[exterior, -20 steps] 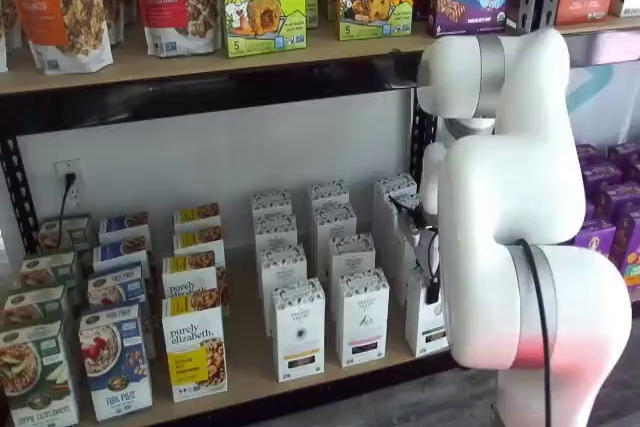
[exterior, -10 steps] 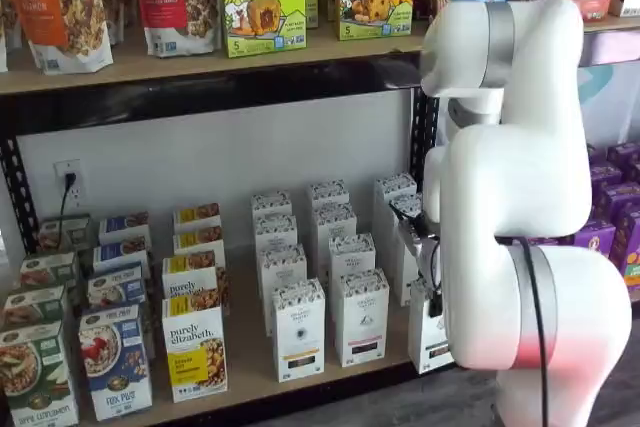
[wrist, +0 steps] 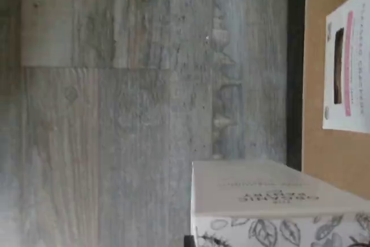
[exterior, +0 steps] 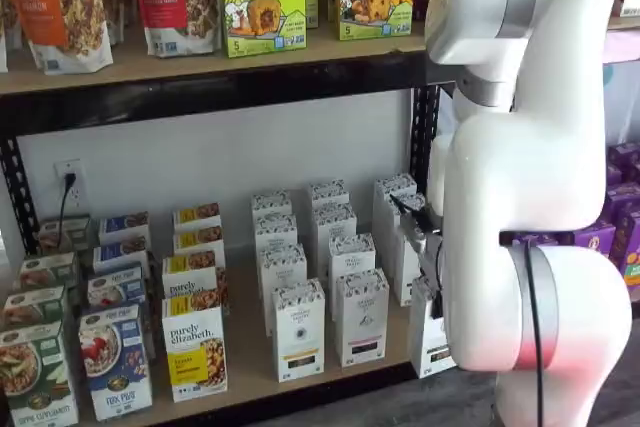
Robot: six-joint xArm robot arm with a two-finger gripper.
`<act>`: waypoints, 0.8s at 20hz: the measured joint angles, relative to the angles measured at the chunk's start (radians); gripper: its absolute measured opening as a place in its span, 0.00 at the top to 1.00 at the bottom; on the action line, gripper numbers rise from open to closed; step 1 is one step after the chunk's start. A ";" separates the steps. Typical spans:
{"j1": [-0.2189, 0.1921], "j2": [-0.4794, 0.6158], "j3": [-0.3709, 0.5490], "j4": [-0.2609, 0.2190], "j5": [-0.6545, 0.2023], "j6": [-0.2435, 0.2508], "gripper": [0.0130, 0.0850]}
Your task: Pick up the white box with a green strip in the middle, on the bottom shelf, the sixth box from the left
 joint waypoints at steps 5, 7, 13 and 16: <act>0.024 -0.136 0.137 -0.017 -0.001 0.040 0.44; 0.036 -0.202 0.197 0.008 0.002 0.027 0.44; 0.064 -0.402 0.337 0.051 0.067 0.017 0.44; 0.078 -0.500 0.395 0.085 0.107 0.000 0.44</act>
